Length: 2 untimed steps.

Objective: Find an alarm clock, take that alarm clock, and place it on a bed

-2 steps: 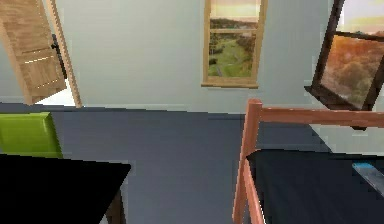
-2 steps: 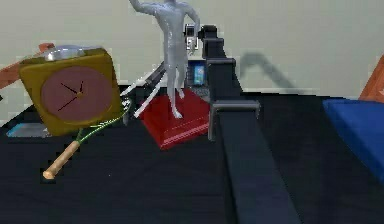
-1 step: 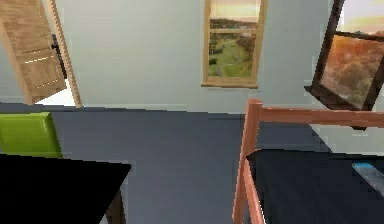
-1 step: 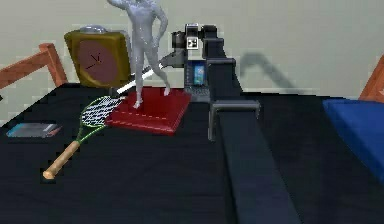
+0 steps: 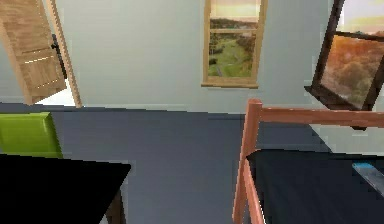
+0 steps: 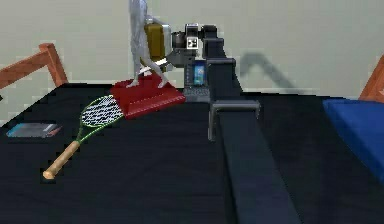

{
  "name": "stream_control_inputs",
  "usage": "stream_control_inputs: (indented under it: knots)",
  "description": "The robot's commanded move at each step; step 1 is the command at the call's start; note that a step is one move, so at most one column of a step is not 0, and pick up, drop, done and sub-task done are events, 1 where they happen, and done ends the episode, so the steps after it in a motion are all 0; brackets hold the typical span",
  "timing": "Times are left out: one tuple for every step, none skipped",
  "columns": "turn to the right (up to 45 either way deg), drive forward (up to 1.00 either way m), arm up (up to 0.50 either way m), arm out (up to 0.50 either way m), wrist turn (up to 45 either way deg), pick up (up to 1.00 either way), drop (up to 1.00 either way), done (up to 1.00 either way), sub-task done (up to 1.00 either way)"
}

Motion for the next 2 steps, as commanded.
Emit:
stream_control_inputs:
  knots:
    - [0.0, 0.00, 0.00, 0.00, 33.0, 0.00, 0.00, 0.00, 0.00]
    - [0.0, 0.00, -0.02, 0.00, 0.0, 0.00, 0.00, 0.00, 0.00]
